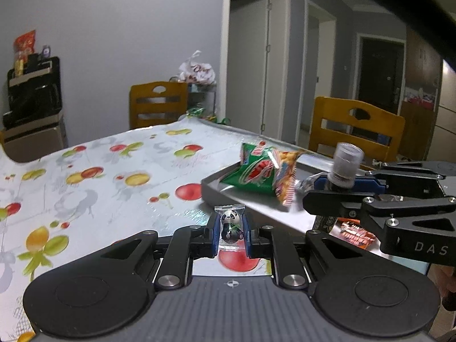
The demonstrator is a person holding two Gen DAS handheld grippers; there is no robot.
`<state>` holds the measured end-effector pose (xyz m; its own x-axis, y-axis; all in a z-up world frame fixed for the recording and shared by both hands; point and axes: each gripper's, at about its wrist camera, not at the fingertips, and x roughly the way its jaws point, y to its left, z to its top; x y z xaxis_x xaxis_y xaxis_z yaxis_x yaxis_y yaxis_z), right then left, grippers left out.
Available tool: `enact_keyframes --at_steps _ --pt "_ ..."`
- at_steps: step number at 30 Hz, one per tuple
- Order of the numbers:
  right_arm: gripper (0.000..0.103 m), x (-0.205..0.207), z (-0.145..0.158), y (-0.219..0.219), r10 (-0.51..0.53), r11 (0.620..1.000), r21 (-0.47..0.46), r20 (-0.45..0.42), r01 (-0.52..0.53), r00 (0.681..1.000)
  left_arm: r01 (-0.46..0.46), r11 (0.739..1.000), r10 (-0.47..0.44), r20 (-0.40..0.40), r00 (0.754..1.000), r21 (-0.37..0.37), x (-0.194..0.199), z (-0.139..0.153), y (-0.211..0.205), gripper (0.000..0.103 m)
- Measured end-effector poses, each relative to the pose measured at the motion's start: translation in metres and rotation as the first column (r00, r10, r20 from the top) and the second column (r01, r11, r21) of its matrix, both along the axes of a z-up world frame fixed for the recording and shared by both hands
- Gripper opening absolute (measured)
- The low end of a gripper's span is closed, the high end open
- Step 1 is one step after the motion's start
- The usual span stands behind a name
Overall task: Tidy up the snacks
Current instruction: 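Carry the panda candy with the left tool while the right tool carries the candy tube over the box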
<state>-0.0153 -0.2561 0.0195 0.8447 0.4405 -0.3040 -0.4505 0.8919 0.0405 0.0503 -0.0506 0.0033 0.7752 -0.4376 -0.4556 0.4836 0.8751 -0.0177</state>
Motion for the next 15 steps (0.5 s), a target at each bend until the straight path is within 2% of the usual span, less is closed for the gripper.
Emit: enact_keyframes --at_steps 11,15 --pt "0.022 -0.003 0.026 -0.044 -0.102 0.994 0.052 0.062 0.099 0.993 0.07 0.997 -0.071 0.033 0.997 0.02 0.012 0.009 -0.037 0.019" --pt "0.022 0.01 0.032 -0.068 -0.153 0.983 0.11 0.03 0.149 0.988 0.092 0.995 -0.093 0.024 0.995 0.029 0.023 0.007 -0.054 0.019"
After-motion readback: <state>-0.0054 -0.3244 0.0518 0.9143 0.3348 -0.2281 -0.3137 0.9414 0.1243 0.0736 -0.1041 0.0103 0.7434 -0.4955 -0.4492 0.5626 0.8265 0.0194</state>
